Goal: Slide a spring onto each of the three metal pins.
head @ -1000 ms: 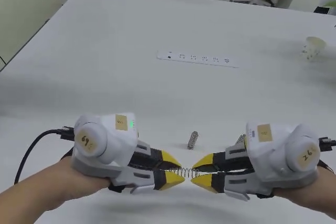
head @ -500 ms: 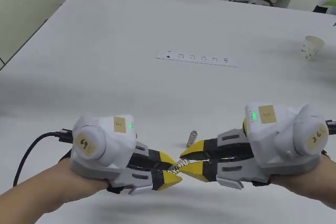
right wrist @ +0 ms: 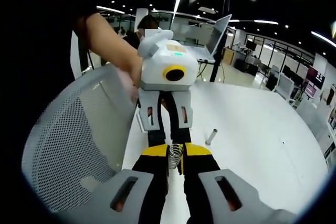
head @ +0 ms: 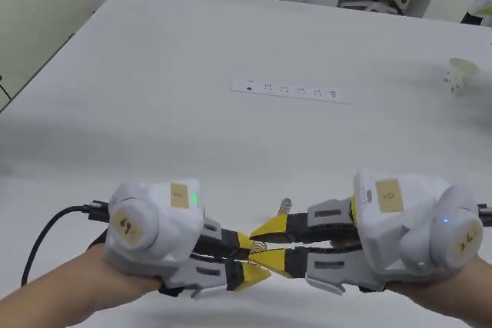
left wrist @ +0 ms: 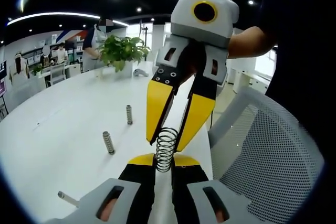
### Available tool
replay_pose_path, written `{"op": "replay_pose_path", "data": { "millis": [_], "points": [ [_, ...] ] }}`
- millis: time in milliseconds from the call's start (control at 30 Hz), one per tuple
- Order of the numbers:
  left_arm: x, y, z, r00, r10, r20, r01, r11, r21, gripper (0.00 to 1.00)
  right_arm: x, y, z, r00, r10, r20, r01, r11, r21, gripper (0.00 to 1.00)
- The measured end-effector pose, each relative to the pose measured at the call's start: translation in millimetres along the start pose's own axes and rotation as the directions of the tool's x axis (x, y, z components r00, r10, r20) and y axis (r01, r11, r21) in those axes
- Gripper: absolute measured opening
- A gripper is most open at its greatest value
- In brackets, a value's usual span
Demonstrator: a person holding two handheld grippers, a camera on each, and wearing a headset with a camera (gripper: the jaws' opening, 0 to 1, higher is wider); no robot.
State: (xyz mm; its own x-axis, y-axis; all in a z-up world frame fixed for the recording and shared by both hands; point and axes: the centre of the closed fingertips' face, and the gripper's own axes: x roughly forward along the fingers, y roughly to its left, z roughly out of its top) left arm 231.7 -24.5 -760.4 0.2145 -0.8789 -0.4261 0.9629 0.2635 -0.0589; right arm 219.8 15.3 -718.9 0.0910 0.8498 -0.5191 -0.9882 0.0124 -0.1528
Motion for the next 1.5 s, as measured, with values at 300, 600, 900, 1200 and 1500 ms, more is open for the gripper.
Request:
{"op": "replay_pose_path", "data": {
  "millis": [300,600,900,1200,1500],
  "points": [
    [-1.9,3.1,-0.1,0.9998,0.020,0.006,-0.020,0.999,-0.033,0.09,0.4,-4.6,3.3,0.9999,-0.009,-0.011,0.009,1.000,-0.012,0.07],
    [-9.5,8.7,1.4,0.9980,0.058,0.027,-0.056,0.997,-0.049,0.17,1.9,-7.0,4.7,0.9996,-0.016,-0.025,0.015,0.999,-0.035,0.07],
    [-22.8,18.5,-2.4,0.9929,0.113,0.038,-0.110,0.991,-0.075,0.25,0.7,-8.8,1.0,0.9988,-0.028,-0.040,0.026,0.999,-0.043,0.07],
    [-37.8,22.9,-12.2,0.9860,0.161,0.041,-0.156,0.982,-0.109,0.39,1.7,-9.7,-1.7,0.9983,-0.041,-0.042,0.040,0.999,-0.035,0.07],
    [-47.8,30.9,-15.6,0.9751,0.217,0.044,-0.210,0.969,-0.127,0.56,2.3,-11.7,-2.2,0.9977,-0.053,-0.042,0.051,0.998,-0.033,0.07]
  ]
}}
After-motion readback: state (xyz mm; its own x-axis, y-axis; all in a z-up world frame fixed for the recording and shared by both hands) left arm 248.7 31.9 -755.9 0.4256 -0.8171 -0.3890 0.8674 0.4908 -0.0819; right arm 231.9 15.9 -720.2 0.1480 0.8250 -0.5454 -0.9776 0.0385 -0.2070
